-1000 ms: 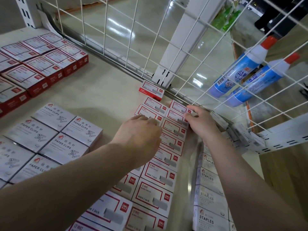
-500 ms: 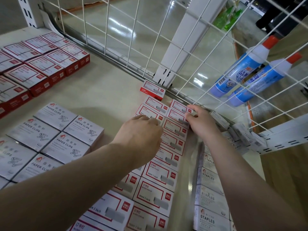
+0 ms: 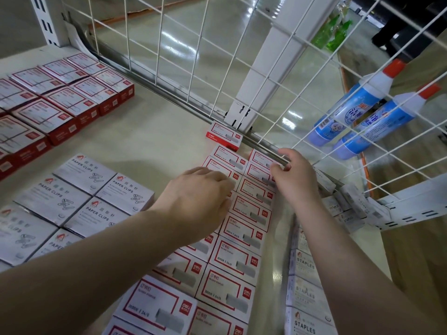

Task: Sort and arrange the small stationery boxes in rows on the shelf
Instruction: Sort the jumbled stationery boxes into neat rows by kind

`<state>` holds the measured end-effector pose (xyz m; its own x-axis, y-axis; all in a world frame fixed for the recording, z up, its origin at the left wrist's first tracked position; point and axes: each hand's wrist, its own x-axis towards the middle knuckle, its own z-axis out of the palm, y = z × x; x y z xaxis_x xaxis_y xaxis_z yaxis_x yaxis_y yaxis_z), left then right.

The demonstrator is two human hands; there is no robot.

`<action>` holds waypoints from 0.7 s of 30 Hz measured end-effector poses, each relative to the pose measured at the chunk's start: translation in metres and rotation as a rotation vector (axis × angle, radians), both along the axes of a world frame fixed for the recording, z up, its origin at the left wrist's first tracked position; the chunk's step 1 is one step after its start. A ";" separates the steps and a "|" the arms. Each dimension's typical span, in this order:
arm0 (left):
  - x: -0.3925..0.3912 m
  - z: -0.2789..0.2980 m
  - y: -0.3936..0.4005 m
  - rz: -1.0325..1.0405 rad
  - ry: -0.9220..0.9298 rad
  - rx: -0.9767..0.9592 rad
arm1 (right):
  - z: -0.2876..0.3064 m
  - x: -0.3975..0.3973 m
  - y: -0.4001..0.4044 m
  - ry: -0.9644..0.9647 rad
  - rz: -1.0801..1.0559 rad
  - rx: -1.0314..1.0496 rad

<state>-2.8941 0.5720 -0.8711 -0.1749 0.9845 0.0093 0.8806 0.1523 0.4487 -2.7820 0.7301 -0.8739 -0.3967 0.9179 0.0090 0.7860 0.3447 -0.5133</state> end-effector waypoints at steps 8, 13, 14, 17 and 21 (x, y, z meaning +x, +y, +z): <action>-0.020 0.000 0.008 0.120 0.048 -0.057 | -0.003 -0.038 -0.001 0.021 0.131 0.059; -0.027 -0.006 0.007 0.104 0.017 -0.068 | -0.005 -0.055 0.004 0.011 0.166 -0.028; -0.027 -0.006 0.007 0.102 0.010 -0.069 | -0.004 -0.058 0.005 0.016 0.169 -0.058; -0.028 -0.006 0.008 0.104 -0.009 -0.064 | -0.002 -0.062 0.006 0.008 0.181 -0.111; -0.029 -0.006 0.007 0.101 -0.007 -0.053 | 0.000 -0.063 0.007 -0.022 0.195 -0.118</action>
